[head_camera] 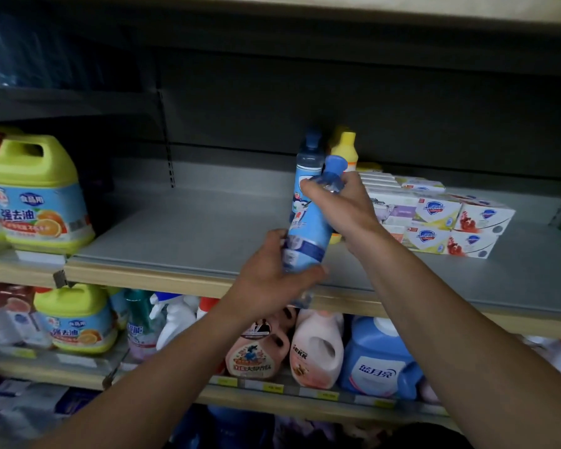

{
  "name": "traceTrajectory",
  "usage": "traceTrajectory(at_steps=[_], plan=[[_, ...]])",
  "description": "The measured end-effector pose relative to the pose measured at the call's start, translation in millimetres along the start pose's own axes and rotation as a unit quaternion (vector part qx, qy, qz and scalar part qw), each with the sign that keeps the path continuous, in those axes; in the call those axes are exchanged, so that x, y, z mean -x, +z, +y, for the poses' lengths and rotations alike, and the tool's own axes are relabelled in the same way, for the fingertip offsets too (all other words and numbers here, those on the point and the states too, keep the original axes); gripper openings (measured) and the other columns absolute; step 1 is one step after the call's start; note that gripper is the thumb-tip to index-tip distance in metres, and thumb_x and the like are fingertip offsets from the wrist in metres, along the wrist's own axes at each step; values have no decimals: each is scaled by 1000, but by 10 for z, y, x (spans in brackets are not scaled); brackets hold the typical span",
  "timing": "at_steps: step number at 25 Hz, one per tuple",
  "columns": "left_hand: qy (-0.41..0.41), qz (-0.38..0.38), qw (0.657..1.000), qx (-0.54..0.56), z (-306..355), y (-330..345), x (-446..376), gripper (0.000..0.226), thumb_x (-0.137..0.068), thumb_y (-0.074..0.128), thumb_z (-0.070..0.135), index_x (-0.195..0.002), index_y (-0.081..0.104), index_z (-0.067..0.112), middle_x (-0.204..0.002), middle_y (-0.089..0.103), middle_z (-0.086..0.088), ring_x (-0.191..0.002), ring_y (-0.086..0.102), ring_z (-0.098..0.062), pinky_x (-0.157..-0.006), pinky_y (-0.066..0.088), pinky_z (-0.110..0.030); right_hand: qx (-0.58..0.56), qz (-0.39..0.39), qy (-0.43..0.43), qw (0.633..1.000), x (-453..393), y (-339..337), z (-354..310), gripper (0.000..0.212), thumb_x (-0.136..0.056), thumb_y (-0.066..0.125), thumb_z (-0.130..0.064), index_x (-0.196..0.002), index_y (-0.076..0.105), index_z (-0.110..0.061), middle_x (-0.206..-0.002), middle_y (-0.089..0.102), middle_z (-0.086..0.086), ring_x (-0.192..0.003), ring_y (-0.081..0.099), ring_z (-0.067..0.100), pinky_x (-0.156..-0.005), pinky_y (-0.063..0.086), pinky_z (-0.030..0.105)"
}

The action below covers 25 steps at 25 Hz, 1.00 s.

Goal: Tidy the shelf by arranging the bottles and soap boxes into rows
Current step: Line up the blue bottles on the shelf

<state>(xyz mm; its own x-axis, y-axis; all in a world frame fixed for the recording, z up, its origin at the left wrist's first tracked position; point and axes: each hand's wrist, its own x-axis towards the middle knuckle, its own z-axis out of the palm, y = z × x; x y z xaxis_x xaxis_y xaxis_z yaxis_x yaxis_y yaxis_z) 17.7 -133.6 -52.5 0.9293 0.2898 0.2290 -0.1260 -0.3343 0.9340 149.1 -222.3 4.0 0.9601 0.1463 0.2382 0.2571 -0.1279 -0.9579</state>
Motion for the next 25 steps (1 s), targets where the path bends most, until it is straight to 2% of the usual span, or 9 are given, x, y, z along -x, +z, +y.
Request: traceTrajectory(at_steps=[3, 5, 8, 10, 12, 15, 17, 20, 25], plan=[[44, 81, 992, -83, -87, 84, -68, 53, -71, 78, 33, -115, 51, 22, -92, 69, 3, -75, 67, -15, -63, 51, -25, 44, 7, -44, 998, -46, 26, 30, 57, -54, 68, -64, -96, 55, -27, -96, 68, -6, -88, 68, 18, -77, 55, 35], [-54, -1, 983, 175, -112, -2, -105, 48, -66, 79, 31, -109, 65, 14, -96, 71, -9, -73, 69, -23, -61, 53, -28, -102, -92, 22, 990, -103, -42, 62, 42, -70, 68, -56, -98, 63, -24, -92, 71, -2, -85, 68, 20, -71, 56, 32], [-174, -209, 829, 488, -113, -74, -55, 50, -71, 74, 39, -108, 73, 4, -105, 69, -20, -78, 68, -32, -64, 56, -36, -375, -268, 158, 873, -162, -175, 215, 52, -75, 69, -37, -121, 59, -13, -108, 65, 14, -103, 63, 33, -96, 49, 49], [-179, -224, 761, 582, -148, -34, -54, 62, -83, 60, 47, -121, 64, -2, -115, 66, -24, -84, 68, -35, -64, 57, -38, -395, -320, 148, 848, -138, -175, 321, 61, -74, 67, -35, -126, 57, -6, -117, 63, 18, -112, 59, 36, -107, 37, 52], [-177, -209, 776, 569, -154, -28, -86, 65, -88, 46, 53, -119, 66, -1, -123, 64, -23, -90, 69, -36, -66, 59, -43, -389, -298, 119, 864, -168, -158, 371, 49, -77, 68, -35, -118, 63, -9, -113, 69, 16, -106, 66, 33, -102, 43, 50], [-133, -109, 927, 333, -101, 1, -106, 47, -78, 61, 50, -108, 72, 15, -110, 70, -13, -85, 72, -27, -73, 60, -43, -244, -173, 60, 952, -240, -130, 260, 24, -77, 73, -44, -95, 72, -27, -97, 75, 4, -93, 72, 25, -83, 58, 44], [-57, 1, 992, 110, -83, 66, -113, 47, -72, 72, 45, -114, 60, 27, -108, 70, -2, -86, 72, -16, -79, 60, -41, -86, -98, 5, 991, -263, -77, 208, 48, -63, 74, -60, -95, 66, -25, -91, 74, -1, -84, 73, 19, -73, 60, 38], [0, 34, 999, 6, -39, 150, -128, 46, -75, 78, 31, -115, 55, 28, -101, 71, 5, -87, 71, -12, -82, 59, -40, -13, -76, 2, 997, -306, 15, 212, 58, -54, 69, -68, -91, 59, -26, -82, 73, -3, -71, 73, 13, -70, 60, 36], [-215, -109, 898, 368, 95, 3, -130, 44, -70, 68, 29, -106, 63, 4, -86, 72, -15, -71, 70, -29, -63, 60, -37, -188, -206, 202, 939, -401, -33, 378, 31, -82, 70, -40, -105, 64, -20, -82, 74, 5, -69, 73, 22, -63, 58, 40]])
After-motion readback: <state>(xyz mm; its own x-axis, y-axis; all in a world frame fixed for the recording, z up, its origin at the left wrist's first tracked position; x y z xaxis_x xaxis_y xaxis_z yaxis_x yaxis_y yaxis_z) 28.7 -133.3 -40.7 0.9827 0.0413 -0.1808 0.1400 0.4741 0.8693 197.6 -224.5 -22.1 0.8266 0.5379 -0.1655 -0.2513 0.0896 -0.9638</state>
